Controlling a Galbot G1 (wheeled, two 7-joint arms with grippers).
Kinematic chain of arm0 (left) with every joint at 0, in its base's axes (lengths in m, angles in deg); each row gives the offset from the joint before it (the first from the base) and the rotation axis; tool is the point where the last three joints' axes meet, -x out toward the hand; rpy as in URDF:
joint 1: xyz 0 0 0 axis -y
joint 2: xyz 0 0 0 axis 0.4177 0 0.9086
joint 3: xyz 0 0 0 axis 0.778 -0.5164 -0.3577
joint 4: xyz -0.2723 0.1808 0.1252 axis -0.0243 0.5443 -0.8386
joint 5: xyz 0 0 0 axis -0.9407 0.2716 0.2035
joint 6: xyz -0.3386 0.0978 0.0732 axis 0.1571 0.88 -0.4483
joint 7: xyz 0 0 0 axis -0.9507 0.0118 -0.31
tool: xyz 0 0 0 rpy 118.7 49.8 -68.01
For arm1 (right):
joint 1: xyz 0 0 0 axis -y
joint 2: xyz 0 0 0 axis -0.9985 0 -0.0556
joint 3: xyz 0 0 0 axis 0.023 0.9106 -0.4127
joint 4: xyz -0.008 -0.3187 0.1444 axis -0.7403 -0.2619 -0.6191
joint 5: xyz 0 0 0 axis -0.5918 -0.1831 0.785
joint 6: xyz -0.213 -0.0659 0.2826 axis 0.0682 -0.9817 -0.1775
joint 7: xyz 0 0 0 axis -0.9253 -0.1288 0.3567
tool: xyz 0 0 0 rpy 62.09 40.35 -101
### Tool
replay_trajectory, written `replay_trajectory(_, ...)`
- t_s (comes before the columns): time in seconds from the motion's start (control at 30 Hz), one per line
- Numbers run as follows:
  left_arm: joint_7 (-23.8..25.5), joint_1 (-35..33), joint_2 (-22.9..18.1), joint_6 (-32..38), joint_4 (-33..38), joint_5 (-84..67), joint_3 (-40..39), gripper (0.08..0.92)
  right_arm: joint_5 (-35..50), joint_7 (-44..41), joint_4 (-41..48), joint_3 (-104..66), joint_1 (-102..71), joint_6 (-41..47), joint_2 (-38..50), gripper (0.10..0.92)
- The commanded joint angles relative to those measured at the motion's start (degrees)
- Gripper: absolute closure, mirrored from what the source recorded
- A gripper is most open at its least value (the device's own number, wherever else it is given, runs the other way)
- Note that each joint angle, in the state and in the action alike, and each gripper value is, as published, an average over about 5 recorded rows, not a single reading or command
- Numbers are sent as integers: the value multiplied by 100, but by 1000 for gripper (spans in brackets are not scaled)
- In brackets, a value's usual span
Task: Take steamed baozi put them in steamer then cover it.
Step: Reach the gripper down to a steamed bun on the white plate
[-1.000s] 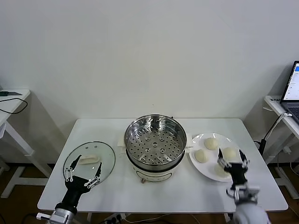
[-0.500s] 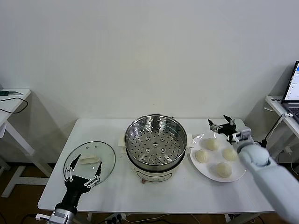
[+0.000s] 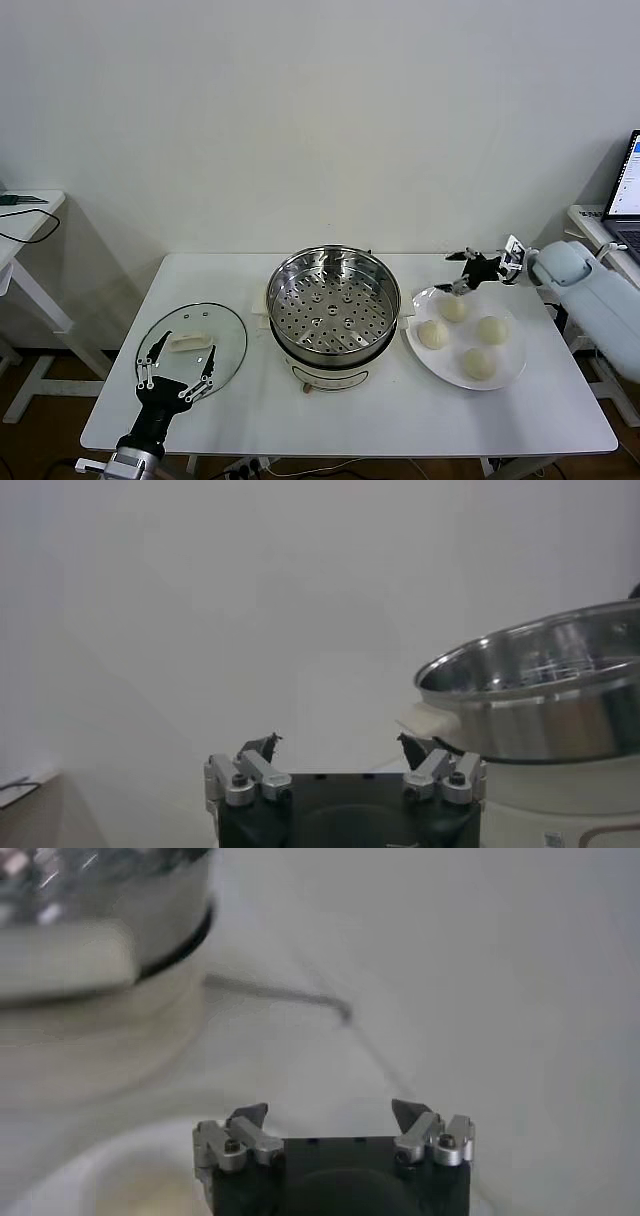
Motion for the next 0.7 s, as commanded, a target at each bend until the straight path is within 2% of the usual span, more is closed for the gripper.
replay_trajectory(0.03,-5,-18,-5,-1,6,-2,2,177,-1444,-1379,839,1064,992,-134,-320,203)
replay_trajectory(0.33,-36,-84,-55,31,-28,-2,14,177,-1946,-1119,1547,1177,934,-410,-1038,203)
replay_trajectory(0.7,-77,-112,-84,36,-35,-4,11,177,-2254,-743,1934,943,756,-471,-1456,203)
